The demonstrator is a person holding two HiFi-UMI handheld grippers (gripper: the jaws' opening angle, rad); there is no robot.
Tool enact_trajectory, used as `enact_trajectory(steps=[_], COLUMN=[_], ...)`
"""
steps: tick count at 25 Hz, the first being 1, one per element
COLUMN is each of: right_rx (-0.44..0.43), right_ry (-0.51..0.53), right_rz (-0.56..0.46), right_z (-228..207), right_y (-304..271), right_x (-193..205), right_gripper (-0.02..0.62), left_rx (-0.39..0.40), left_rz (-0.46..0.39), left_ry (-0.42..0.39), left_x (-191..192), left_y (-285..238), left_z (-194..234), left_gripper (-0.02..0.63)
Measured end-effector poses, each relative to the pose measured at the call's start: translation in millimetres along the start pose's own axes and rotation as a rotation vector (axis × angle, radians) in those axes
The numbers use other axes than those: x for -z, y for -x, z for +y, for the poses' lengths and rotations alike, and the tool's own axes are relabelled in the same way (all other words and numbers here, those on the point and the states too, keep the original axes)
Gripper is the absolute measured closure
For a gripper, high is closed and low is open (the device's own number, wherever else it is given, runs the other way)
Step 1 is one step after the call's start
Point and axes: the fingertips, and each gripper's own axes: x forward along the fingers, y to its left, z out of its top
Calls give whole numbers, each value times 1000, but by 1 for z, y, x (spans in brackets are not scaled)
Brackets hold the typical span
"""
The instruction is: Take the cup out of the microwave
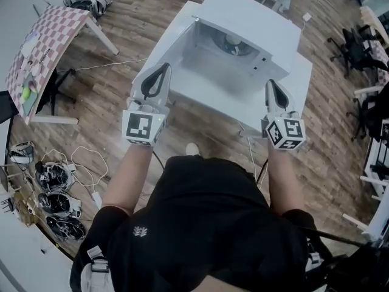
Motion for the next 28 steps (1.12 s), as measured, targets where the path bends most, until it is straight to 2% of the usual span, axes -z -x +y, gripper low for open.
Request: enact_trajectory(steps=[5,11,19,28], right_rx=[52,90,70,30], right_ry=[-2,17,33,6], right_rz=[-25,-28,-25,-23], right_z=[-2,-5,-12,-31], right_y=[-20,-33,-63,-119], right_x=[-11,-14,-4,29], right_gripper=[595,595,595,595], left_rx=[53,91,91,70], left_rz=[-22,-33,-31,1], left_ry=[11,30,43,41], left_x=[1,6,23,41], left_y=[-27,-52,-76,-112], left_z=[16,15,4,-9], left_gripper=[600,600,600,600])
